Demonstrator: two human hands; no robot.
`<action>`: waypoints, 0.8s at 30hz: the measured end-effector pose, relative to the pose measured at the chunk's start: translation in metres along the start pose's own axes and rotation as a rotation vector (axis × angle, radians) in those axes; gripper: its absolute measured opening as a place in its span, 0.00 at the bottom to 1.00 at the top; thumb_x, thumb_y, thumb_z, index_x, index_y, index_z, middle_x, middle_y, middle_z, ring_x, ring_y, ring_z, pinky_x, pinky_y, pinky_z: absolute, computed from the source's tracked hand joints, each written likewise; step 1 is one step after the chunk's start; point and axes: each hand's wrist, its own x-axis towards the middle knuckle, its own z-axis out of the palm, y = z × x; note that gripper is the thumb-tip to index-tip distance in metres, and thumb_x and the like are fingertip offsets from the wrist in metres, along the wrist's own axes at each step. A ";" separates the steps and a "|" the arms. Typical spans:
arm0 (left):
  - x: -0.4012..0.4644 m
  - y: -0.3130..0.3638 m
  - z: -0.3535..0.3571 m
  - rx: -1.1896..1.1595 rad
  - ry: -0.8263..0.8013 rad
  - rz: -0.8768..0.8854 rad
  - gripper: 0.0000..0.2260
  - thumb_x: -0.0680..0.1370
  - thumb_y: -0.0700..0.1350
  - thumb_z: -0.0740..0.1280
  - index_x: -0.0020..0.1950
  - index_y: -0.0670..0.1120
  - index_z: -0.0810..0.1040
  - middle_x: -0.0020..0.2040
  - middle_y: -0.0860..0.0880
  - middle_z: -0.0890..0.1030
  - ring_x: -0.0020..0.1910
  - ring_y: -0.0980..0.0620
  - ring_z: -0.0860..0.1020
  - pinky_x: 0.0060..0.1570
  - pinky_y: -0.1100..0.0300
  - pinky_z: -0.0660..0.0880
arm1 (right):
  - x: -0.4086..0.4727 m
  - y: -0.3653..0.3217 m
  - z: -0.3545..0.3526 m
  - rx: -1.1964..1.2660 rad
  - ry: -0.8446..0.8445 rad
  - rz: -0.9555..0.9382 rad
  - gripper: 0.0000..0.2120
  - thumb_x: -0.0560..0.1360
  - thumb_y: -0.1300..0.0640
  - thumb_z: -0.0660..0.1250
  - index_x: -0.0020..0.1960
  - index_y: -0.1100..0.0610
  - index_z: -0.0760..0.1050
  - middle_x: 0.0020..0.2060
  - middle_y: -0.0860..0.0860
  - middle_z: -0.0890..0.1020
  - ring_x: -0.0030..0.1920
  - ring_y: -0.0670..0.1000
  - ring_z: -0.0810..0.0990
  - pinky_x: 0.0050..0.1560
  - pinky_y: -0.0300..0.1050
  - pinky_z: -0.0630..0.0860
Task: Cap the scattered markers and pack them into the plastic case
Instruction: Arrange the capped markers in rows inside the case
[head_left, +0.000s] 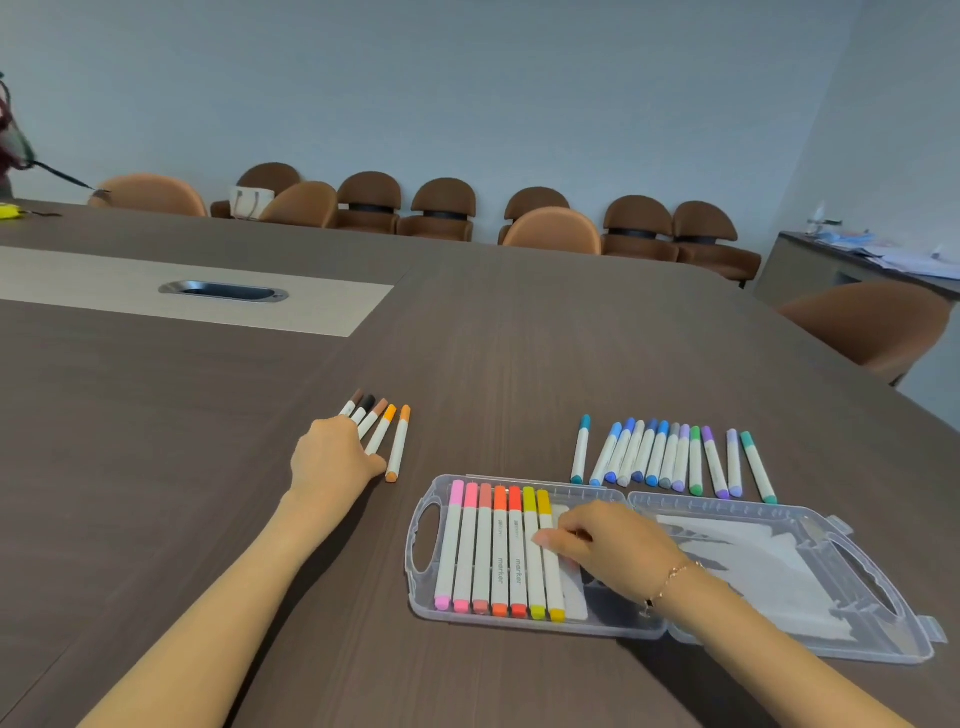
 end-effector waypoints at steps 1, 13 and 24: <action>0.000 -0.002 -0.004 -0.045 -0.006 -0.013 0.10 0.68 0.46 0.73 0.36 0.40 0.77 0.31 0.46 0.75 0.29 0.51 0.74 0.26 0.63 0.69 | 0.001 0.000 -0.001 0.065 0.015 0.031 0.19 0.78 0.40 0.56 0.39 0.52 0.74 0.36 0.50 0.80 0.38 0.46 0.79 0.42 0.38 0.77; -0.063 0.049 -0.022 -0.589 -0.570 0.254 0.03 0.74 0.50 0.70 0.41 0.54 0.84 0.42 0.53 0.83 0.42 0.57 0.80 0.45 0.64 0.79 | 0.019 -0.040 -0.036 0.479 0.246 0.015 0.18 0.78 0.45 0.59 0.46 0.57 0.80 0.30 0.44 0.78 0.23 0.38 0.70 0.29 0.30 0.64; -0.047 0.032 -0.003 -0.431 -0.122 0.389 0.07 0.75 0.52 0.69 0.42 0.50 0.82 0.36 0.55 0.82 0.36 0.60 0.78 0.37 0.72 0.70 | 0.003 -0.021 -0.055 0.603 -0.037 0.175 0.17 0.80 0.49 0.58 0.37 0.58 0.73 0.21 0.46 0.68 0.20 0.43 0.61 0.22 0.33 0.59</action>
